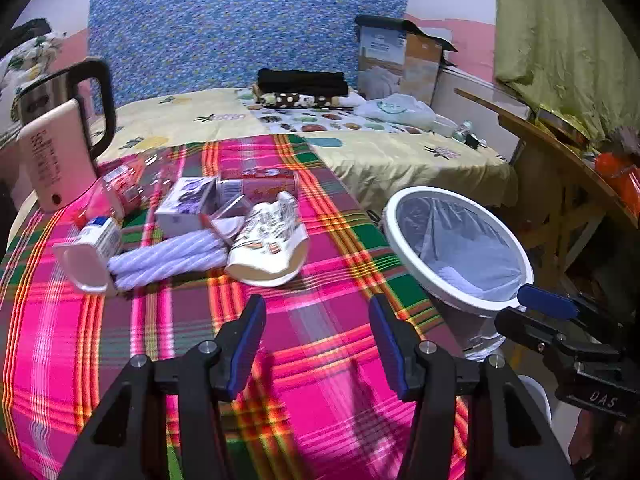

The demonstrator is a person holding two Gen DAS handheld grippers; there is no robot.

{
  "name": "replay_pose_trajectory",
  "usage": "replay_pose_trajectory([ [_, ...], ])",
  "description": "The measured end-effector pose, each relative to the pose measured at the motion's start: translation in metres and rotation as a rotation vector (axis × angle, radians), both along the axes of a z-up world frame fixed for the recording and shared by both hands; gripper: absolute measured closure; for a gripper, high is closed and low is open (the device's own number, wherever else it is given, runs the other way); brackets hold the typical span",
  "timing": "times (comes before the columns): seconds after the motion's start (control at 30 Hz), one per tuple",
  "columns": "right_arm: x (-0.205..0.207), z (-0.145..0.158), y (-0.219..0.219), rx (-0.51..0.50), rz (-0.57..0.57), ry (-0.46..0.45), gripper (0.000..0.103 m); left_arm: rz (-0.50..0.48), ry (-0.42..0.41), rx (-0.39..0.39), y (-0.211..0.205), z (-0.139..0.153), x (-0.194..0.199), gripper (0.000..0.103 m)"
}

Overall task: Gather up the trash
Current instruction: 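Move both open tools back toward the remaining items on the table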

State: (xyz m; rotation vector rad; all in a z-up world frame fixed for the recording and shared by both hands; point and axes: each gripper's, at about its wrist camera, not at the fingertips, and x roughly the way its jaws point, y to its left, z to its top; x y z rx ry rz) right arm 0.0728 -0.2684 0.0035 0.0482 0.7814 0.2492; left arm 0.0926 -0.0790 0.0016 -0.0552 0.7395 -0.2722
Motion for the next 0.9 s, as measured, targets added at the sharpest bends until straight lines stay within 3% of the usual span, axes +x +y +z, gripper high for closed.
replay_pose_trajectory([
  [0.53, 0.004, 0.000, 0.031, 0.038, 0.058, 0.035, 0.046, 0.086, 0.017, 0.052, 0.044, -0.013, -0.019, 0.047],
  [0.8, 0.008, 0.001, 0.044, 0.060, 0.089, 0.044, 0.046, 0.140, 0.028, 0.034, 0.068, -0.011, -0.021, 0.047],
  [0.9, 0.011, 0.001, 0.046, 0.067, 0.091, 0.048, 0.051, 0.159, 0.023, 0.036, 0.076, -0.011, -0.021, 0.047],
])
